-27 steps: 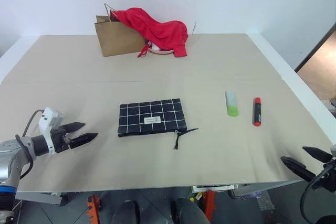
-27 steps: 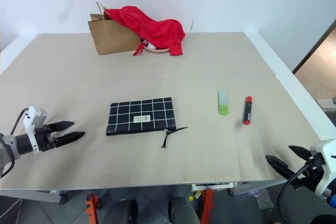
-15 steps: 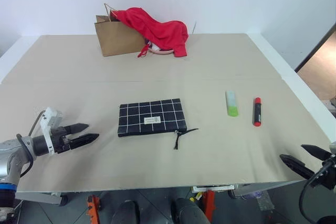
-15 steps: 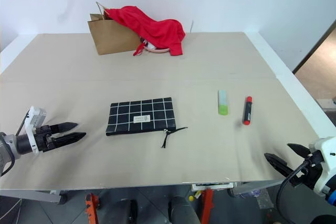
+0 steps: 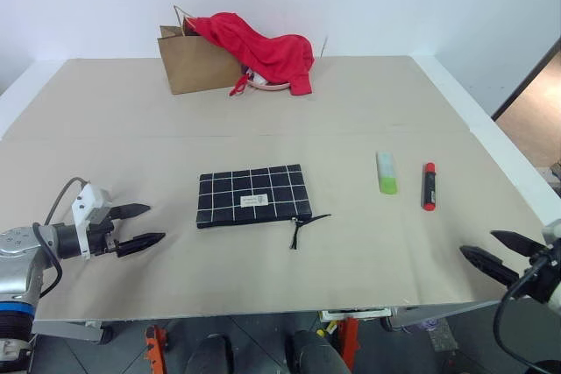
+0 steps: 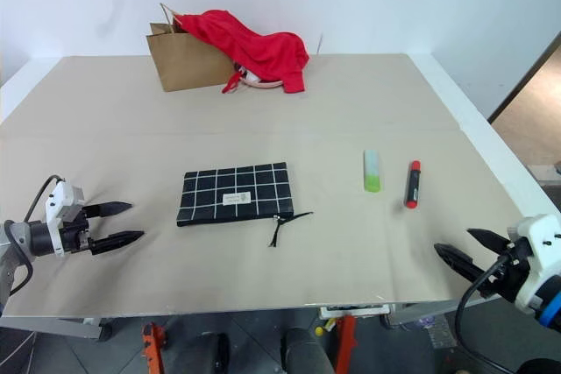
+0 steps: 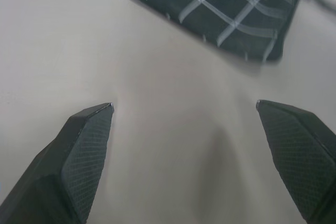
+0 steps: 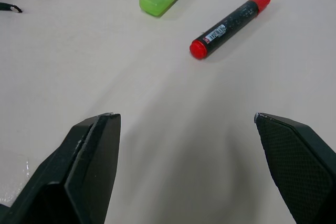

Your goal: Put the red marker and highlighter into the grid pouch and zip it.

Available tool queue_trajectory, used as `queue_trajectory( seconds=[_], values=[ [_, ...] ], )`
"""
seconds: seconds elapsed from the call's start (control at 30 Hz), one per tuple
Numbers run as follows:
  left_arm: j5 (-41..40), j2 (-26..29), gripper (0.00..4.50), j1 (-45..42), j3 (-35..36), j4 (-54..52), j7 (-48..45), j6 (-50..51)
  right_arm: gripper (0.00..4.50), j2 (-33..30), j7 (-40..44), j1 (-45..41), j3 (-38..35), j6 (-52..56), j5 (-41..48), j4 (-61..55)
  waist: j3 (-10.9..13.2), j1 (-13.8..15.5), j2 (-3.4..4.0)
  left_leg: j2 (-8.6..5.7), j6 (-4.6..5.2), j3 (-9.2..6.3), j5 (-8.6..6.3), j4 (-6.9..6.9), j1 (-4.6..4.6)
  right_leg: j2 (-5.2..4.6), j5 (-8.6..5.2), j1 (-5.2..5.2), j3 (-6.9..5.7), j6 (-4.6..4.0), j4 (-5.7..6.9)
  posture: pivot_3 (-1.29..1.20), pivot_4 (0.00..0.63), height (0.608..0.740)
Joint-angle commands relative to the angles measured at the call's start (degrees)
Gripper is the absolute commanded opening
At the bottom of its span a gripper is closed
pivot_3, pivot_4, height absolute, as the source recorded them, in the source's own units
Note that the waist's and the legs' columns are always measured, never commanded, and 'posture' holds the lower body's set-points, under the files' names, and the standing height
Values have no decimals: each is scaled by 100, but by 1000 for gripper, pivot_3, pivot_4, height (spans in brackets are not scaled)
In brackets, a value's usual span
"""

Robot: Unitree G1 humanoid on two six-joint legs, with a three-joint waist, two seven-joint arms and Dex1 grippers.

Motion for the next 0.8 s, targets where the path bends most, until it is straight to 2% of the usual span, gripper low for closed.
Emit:
queue_trajectory(
  seconds=[0.03,0.1,0.13,0.23,0.33,0.47,0.57,0.8],
  values=[
    [123,-26,4500,-244,67,29,-150,-968,2512,-191,-7,-600,165,337,510,-208,0,3,0,0,0,-1,0,2,-1,0,1,1,-1,1,0,0,150,740],
    [156,-1,4500,-257,-42,-57,-227,-1046,1550,-211,14,-863,393,479,651,-280,0,3,1,1,1,2,0,14,-2,0,9,1,0,3,0,0,150,740],
    [185,9,4500,-266,-100,-113,-269,-1072,1355,-216,22,-1033,576,551,717,-343,0,3,1,1,1,2,0,17,-2,0,10,2,0,3,0,0,150,740],
    [359,45,4500,-283,-266,-197,-342,-1301,133,-248,24,-1552,1214,673,785,-508,0,-12,1,4,1,6,0,20,-3,5,14,2,8,9,0,0,150,740],
    [718,80,4500,-378,-488,-62,-269,-1679,52,-181,29,-2184,1992,761,759,-632,1,-13,2,7,1,6,0,21,-3,10,16,1,8,7,1,0,150,740],
    [1248,-37,4500,-635,-852,318,-58,-2406,52,414,-415,-3799,3622,674,-13,-269,1,-16,2,22,2,8,1,31,-5,23,30,-4,4,-6,1,0,150,740],
    [1597,-173,4500,-763,-1094,465,188,-3003,52,692,-399,-4553,4567,541,-572,-45,-1,-4,7,19,5,5,3,32,-7,23,28,-3,2,-5,4,0,150,740],
    [1949,-449,4500,-916,-1369,652,741,-3720,52,862,-169,-5176,5608,-7,-1493,602,-13,125,29,0,5,6,2,42,-12,5,32,1,4,-8,9,0,150,740]
  ],
)
